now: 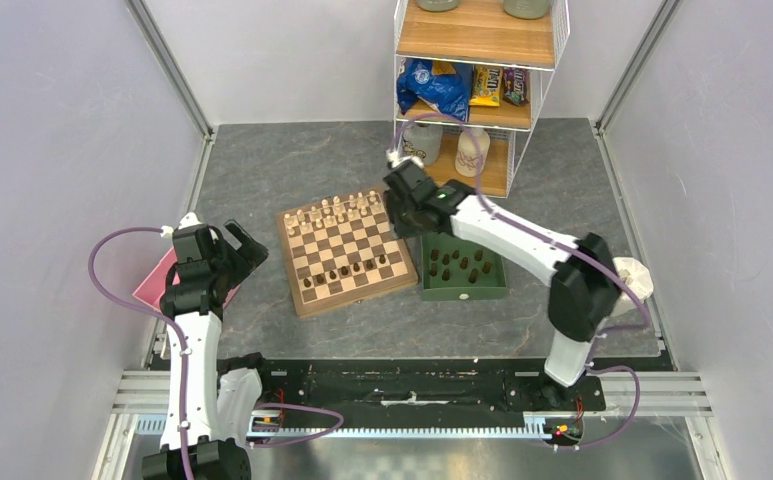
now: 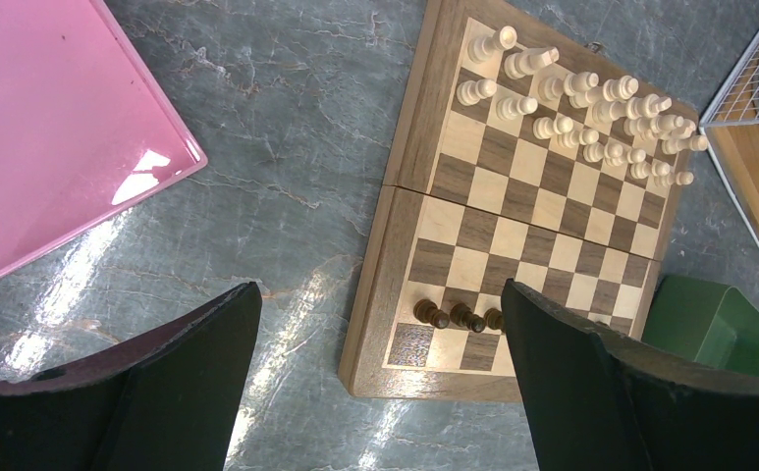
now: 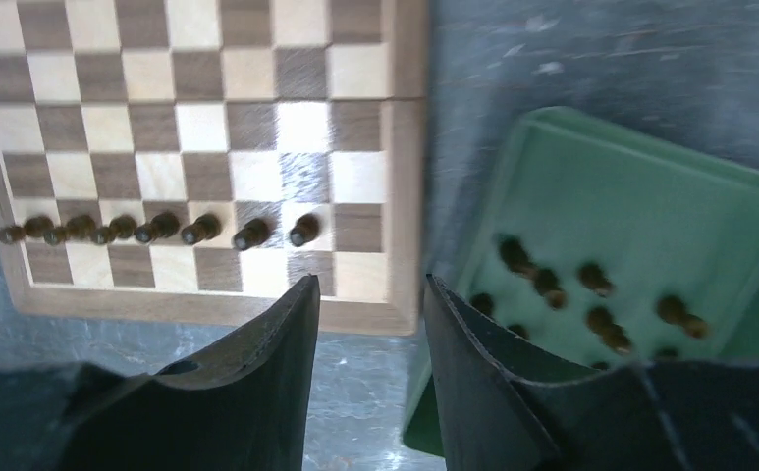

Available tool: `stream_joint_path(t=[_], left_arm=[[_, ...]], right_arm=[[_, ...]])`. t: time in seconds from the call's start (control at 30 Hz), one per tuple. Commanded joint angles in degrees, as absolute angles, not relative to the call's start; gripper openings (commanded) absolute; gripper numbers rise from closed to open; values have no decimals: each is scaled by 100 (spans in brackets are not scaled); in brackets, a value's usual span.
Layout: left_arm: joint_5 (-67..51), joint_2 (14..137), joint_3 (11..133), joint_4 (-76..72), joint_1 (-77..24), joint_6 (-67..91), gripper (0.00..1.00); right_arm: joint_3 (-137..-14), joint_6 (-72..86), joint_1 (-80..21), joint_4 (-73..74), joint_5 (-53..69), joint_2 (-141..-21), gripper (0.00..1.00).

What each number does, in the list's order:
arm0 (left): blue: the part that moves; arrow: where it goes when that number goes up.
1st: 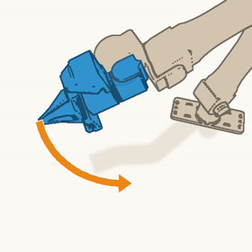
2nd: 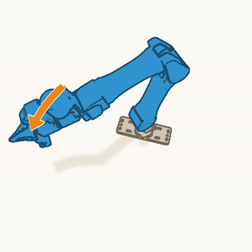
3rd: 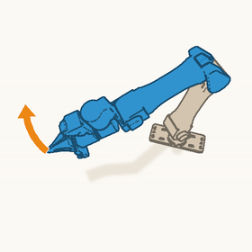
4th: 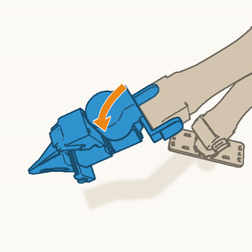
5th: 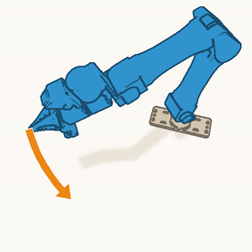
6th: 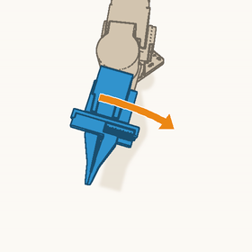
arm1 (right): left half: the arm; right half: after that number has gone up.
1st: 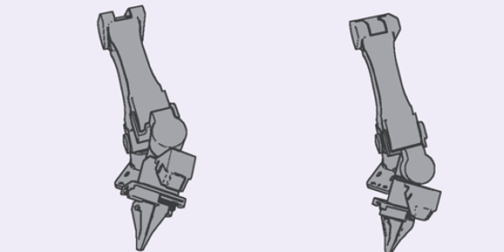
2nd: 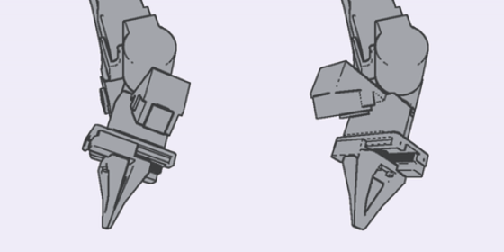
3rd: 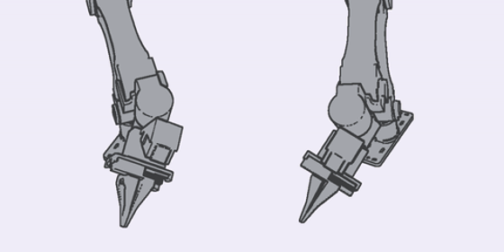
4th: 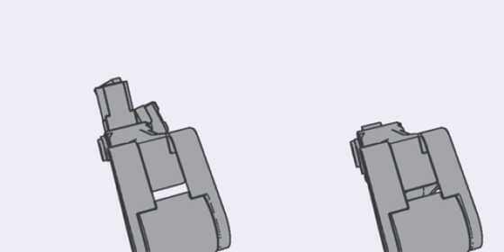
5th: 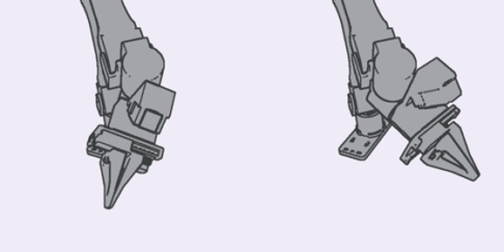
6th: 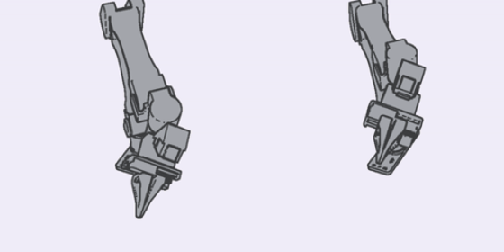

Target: Set up the chess pieces on the board

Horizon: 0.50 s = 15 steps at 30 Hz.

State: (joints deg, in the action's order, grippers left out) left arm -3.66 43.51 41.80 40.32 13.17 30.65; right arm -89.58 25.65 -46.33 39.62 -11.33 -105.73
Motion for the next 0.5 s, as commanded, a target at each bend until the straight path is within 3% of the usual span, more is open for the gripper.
stream_joint_path(t=[0.0,0.17,0.47], left_arm=[[-519,4298,4157,3876,1360,3157,99],[-536,4302,4157,3867,1360,3157,99],[-540,4317,4157,3866,1364,3155,99]], right_arm=[[-8372,2694,-3822,3709,-1392,-9786,51],[-7810,2743,-3077,3743,-1002,-9737,50],[-7642,2662,-2799,3753,-589,-10330,44]])
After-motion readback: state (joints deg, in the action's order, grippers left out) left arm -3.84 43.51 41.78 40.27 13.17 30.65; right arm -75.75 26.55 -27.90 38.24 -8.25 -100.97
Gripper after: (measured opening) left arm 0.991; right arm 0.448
